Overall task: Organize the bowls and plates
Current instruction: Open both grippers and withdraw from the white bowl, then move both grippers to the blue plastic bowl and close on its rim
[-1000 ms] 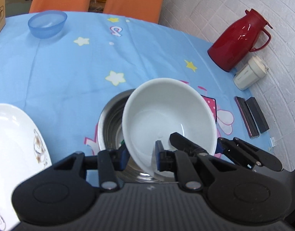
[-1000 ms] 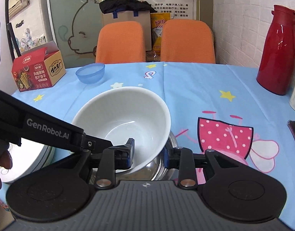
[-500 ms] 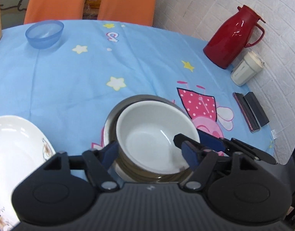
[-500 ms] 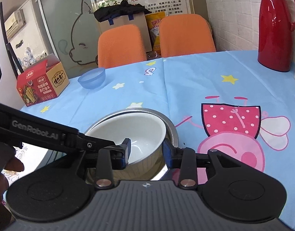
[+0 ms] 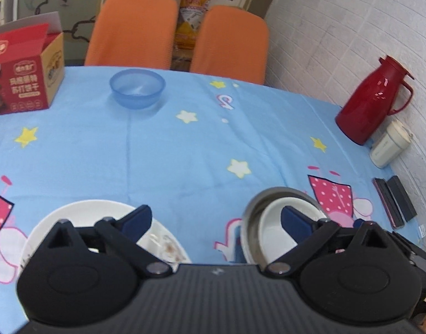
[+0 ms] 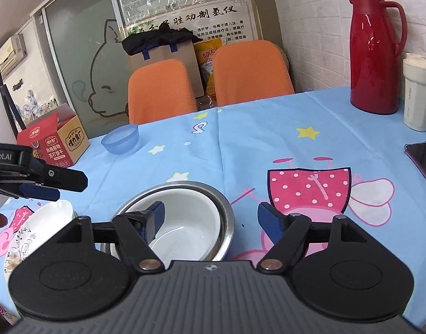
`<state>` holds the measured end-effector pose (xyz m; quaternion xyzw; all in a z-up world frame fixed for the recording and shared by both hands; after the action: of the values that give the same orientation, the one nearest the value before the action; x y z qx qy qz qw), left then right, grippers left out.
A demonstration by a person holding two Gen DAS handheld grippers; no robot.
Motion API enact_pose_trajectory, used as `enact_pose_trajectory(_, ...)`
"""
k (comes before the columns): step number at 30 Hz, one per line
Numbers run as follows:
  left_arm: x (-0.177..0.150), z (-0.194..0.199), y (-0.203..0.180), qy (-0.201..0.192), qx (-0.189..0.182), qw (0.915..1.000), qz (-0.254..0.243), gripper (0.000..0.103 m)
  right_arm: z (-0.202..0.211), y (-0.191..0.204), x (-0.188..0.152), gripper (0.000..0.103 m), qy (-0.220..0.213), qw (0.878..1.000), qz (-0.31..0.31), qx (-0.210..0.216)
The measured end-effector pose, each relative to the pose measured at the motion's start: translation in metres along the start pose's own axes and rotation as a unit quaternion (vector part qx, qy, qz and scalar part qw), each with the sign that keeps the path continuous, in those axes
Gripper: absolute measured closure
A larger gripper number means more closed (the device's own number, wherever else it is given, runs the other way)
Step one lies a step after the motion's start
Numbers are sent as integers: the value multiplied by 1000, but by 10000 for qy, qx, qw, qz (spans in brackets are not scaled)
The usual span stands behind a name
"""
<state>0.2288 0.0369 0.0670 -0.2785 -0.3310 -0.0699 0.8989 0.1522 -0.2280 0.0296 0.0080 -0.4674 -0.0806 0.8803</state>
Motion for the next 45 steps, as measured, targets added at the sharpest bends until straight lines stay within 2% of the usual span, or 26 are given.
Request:
enact_pose_trajectory(4, 4, 6, 26, -94, 329, 9993, 152, 5, -5, 12, 5, 0, 0, 9998, 21, 193)
enact_pose_trajectory(9, 10, 10, 50, -131, 439, 9985, 307, 4, -12, 39, 12, 0, 25, 9987, 317, 405)
enact_pose_trajectory(14, 22, 12, 66, -201, 492, 9983, 253, 4, -23, 66, 33, 0, -30, 9959, 728, 528)
enact_pose_trajectory(19, 45, 10, 86, -265, 586, 9978, 185, 4, -44, 95, 62, 0, -127, 9915, 1136, 626)
enact_pose_trajectory(23, 77, 1, 110, -401, 621, 9969, 276, 4, -69, 124, 87, 0, -229, 9835, 1679, 636)
enact_pose_trajectory(28, 133, -30, 148, -553, 473, 9943, 784, 3, -114, 163, 110, 0, -135, 9745, 2114, 744)
enact_pose_trajectory(32, 162, -71, 170, -398, 480, 9928, 1022, 3, -162, 195, 114, 0, 233, 9658, 2447, 826)
enact_pose_trajectory(37, 176, -112, 190, -165, 422, 9909, 1270, 4, -205, 218, 105, 0, 638, 9559, 2719, 911)
enact_pose_trajectory(42, 187, -137, 200, -79, 401, 9913, 1254, 4, -227, 230, 103, 0, 753, 9527, 2811, 878)
enact_pose_trajectory(45, 189, -144, 204, -9, 291, 9926, 1181, 12, -234, 234, 101, 0, 822, 9513, 2828, 909)
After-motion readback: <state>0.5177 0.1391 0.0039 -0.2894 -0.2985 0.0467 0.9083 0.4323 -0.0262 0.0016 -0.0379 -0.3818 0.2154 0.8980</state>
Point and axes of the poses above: each gripper's, at about its wrist camera, not at the fingertips, and z roughly against the way its jaws point, y to its left, x to its top, the point moved 1 cm from there along -z, roughly the way its jaws point, and after that the axes turned 14 degrees about -x, right-handed, at the moved point
